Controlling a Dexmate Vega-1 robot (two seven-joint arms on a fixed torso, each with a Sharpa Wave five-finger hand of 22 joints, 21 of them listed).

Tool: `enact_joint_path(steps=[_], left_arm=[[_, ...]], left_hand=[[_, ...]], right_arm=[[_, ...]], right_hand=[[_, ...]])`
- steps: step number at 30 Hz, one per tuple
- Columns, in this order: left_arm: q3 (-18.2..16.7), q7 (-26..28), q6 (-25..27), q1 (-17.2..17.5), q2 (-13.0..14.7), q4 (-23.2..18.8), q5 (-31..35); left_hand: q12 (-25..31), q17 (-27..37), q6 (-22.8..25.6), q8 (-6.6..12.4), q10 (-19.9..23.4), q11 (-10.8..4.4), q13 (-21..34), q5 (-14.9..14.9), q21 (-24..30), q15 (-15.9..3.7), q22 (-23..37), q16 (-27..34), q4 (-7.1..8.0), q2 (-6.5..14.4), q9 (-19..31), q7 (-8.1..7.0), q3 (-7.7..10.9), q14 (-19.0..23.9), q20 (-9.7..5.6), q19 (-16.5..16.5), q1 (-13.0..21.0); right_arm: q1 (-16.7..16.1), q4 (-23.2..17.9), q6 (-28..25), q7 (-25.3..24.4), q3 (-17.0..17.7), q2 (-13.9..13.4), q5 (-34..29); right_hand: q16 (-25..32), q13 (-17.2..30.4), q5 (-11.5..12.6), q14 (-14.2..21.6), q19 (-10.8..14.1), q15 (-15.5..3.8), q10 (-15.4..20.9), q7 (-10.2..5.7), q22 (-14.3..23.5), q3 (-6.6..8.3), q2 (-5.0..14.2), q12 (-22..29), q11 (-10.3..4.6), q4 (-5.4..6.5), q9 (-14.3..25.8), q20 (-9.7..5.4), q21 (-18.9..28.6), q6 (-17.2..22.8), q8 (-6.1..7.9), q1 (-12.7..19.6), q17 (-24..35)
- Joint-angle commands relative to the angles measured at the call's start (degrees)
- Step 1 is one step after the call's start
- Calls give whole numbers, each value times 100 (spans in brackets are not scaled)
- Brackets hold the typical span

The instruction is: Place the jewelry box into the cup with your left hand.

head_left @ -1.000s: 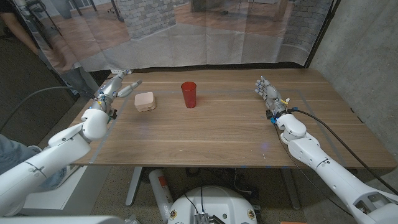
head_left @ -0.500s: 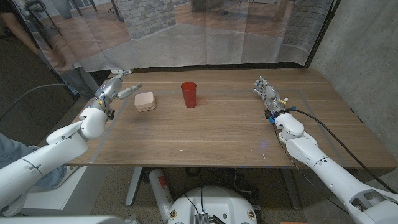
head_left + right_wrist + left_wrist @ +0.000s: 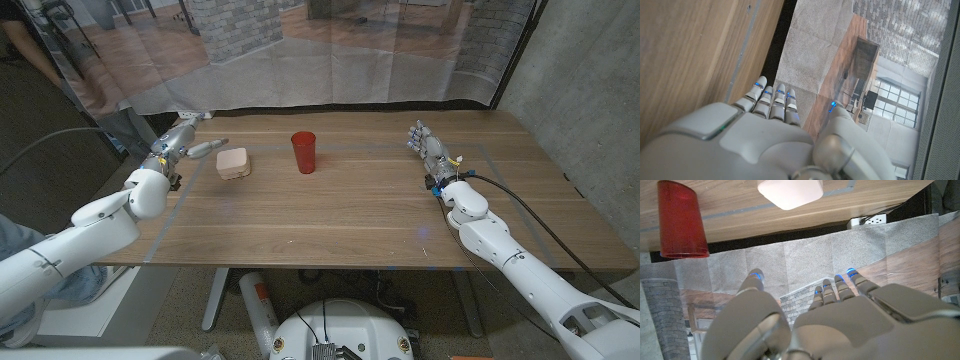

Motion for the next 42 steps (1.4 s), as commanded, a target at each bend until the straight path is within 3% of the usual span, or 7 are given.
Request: enact_joint_path(steps=[1, 13, 26, 42], left_arm=[[342, -232, 490, -341, 112, -63, 211], [719, -679, 826, -807, 221, -86, 347], [1048, -1051, 1140, -1198, 308, -113, 544], [1496, -1616, 1483, -1632, 381, -82, 902]], left_hand=[[0, 28, -70, -1, -44, 1, 21, 30, 10, 49, 29, -8, -49, -38, 12, -24, -8, -33, 88, 21, 84], [64, 36, 193, 122, 47, 20, 32, 49, 26, 55, 31, 33, -152, -208, 13, -112, -125, 28, 189, 78, 165], [111, 42, 252, 133, 152, 43, 38, 56, 62, 59, 32, 64, -193, -304, 12, -130, -259, 110, 352, 202, 151], [115, 48, 250, 118, 151, 120, 47, 34, 94, 115, 25, 55, -243, -391, 12, -200, -526, 94, 764, 391, 67]], right_arm=[[23, -2, 11, 7, -2, -12, -19], [81, 71, 5, 15, -8, 17, -16], [157, 149, 5, 26, -25, 49, -27], [228, 212, 15, 34, -51, 95, -43]], right_hand=[[10, 22, -5, 22, 33, 13, 23, 15, 33, 1, 15, -17, -4, -37, 16, -6, -6, 38, -8, 11, 18], [10, 22, -4, 31, 40, 12, 23, 10, 34, -3, 16, -20, 3, -44, 17, -4, -29, 35, -12, 9, 18], [8, 22, -3, 32, 46, 11, 29, 4, 35, -6, 18, -20, 0, -52, 17, 3, -55, 42, -12, 10, 17], [3, 22, -3, 29, 58, 4, 34, -3, 37, -13, 23, -22, -4, -61, 18, 14, -95, 44, -15, 5, 18]])
